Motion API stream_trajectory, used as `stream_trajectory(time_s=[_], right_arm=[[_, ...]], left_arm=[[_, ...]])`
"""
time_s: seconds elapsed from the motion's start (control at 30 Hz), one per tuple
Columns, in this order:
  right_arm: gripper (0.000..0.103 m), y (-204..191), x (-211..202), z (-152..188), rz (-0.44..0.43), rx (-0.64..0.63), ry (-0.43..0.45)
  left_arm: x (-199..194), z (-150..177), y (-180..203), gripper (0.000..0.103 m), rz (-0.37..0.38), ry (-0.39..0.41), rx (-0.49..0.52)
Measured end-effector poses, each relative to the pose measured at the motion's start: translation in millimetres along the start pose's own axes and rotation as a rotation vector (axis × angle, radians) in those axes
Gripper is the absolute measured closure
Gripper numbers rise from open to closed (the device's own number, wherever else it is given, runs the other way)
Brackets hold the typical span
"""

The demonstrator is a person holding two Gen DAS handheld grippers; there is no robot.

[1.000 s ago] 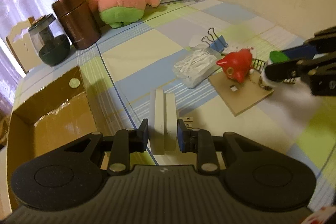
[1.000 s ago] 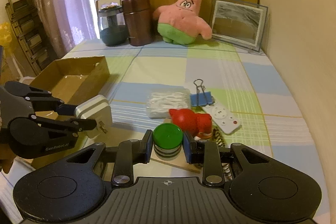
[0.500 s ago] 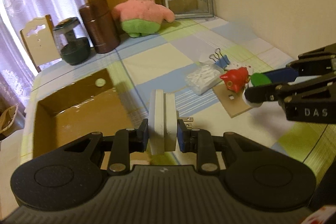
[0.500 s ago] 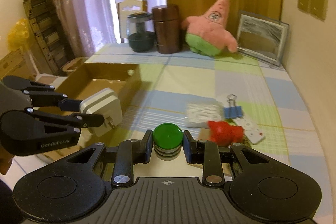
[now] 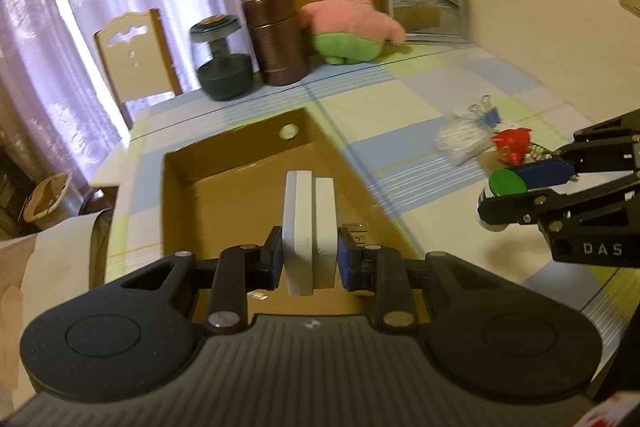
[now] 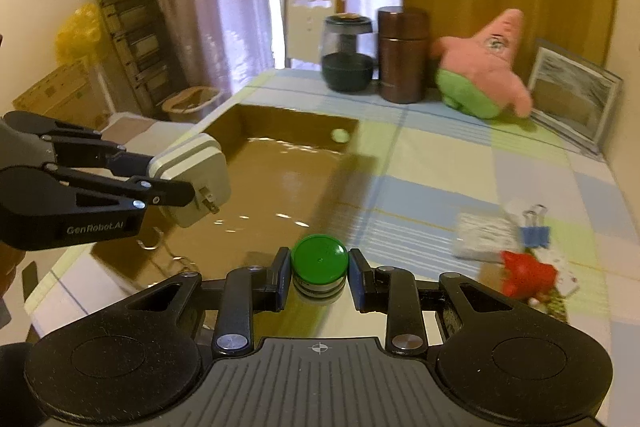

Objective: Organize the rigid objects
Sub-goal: 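Carry the white charger with the left tool over the box while the right tool carries the jar, then open the left tool to drop the charger while the right tool drops the jar into the box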

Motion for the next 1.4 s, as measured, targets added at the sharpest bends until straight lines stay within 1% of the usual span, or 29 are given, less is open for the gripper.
stream_trajectory(time_s=[0.23, 0.43, 0.7, 1.1, 1.17, 1.2, 1.23, 1.4], right_arm=[[0.076, -35, 21, -11, -0.028, -0.042, -0.018], [0.076, -45, 41, -23, -0.045, -0.045, -0.034], [0.076, -47, 65, -29, -0.058, -0.038, -0.062], [0.076, -56, 93, -33, -0.092, -0.04, -0.087], [0.076, -57, 95, -31, -0.095, -0.036, -0.09], [0.076, -57, 95, -30, -0.097, -0.035, -0.091], [0.076, -57, 95, -30, -0.097, -0.036, -0.092], [0.076, -59, 94, -28, -0.098, -0.036, -0.093]], left_arm=[[2, 15, -39, 0.08, -0.014, -0.014, -0.052], [14, 17, -62, 0.08, -0.021, -0.03, -0.067], [39, 13, -68, 0.08, -0.021, -0.051, -0.054], [69, 16, -80, 0.08, -0.021, -0.096, -0.084], [69, 15, -80, 0.079, -0.018, -0.092, -0.087], [68, 15, -80, 0.073, -0.016, -0.089, -0.091], [67, 16, -81, 0.071, -0.014, -0.084, -0.095], [56, 17, -86, 0.071, -0.029, -0.067, -0.117]])
Point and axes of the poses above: each gripper's, at about its wrist camera, not at the fingertips, and x roughly the way its jaws point, y to its right, z to its underside, the point moved 9 cm from there along x, roughly the way its jaws point, and after that the axes turned 13 degrees about -y, right-handed, at the moved point
